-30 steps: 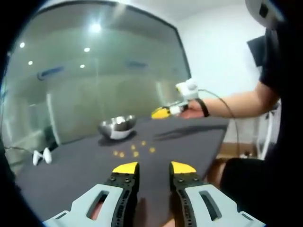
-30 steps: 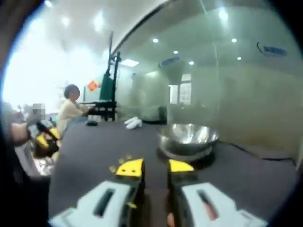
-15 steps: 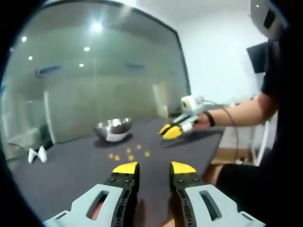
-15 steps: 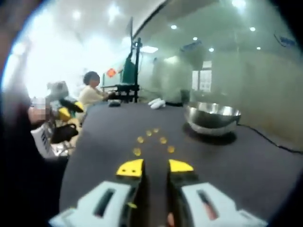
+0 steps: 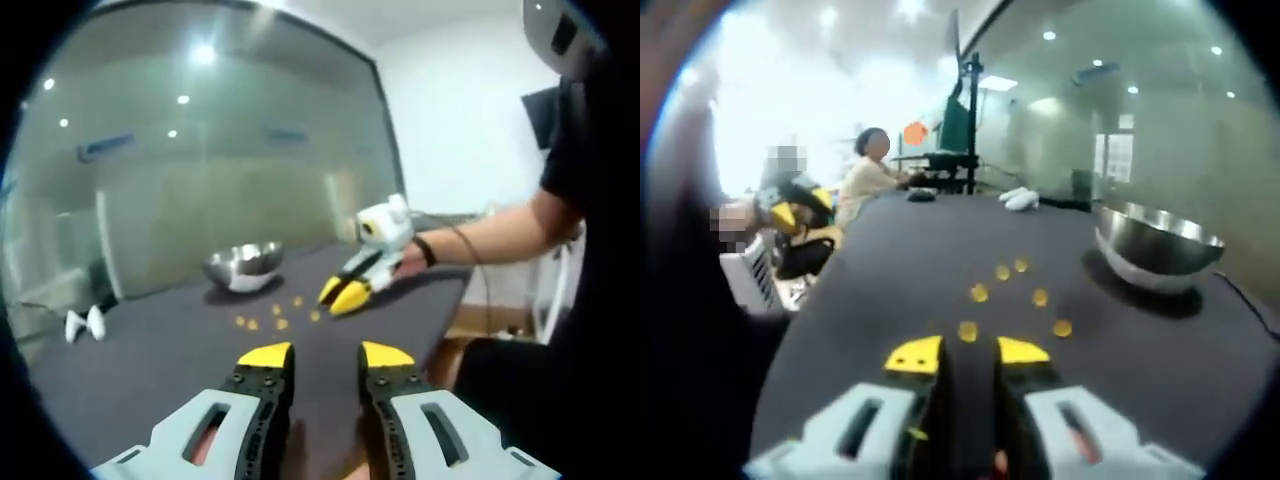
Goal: Pick up the QQ candy scattered on the table and place it into the stainless steel bowl on the table
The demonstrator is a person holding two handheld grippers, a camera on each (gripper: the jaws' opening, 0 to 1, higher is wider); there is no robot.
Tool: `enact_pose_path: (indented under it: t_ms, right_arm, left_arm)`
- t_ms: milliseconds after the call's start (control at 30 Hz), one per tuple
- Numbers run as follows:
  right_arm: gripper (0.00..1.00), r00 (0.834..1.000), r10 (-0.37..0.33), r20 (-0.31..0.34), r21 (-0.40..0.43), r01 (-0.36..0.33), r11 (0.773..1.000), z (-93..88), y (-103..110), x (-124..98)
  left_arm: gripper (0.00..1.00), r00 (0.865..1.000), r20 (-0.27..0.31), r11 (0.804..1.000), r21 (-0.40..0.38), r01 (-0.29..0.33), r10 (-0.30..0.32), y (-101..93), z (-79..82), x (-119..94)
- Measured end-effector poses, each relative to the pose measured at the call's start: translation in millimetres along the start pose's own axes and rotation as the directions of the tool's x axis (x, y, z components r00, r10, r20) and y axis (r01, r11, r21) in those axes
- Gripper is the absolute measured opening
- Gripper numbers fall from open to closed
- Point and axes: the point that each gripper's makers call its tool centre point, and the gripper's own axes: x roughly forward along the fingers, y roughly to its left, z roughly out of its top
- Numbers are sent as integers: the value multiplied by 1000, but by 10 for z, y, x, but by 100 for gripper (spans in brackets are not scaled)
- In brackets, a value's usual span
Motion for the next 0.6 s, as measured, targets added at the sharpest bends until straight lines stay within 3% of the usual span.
enact_pose_path:
  t_ms: [300, 600]
  right_arm:
    - [20, 999, 41, -17, -2, -41, 999, -11, 46, 224]
    - [20, 998, 58, -20, 3, -58, 998, -2, 48, 293]
  left_arm:
    - [27, 1000, -9, 1000, 9, -15, 15, 55, -14, -37]
    - [27, 999, -27, 999, 26, -32, 33, 114, -49, -81]
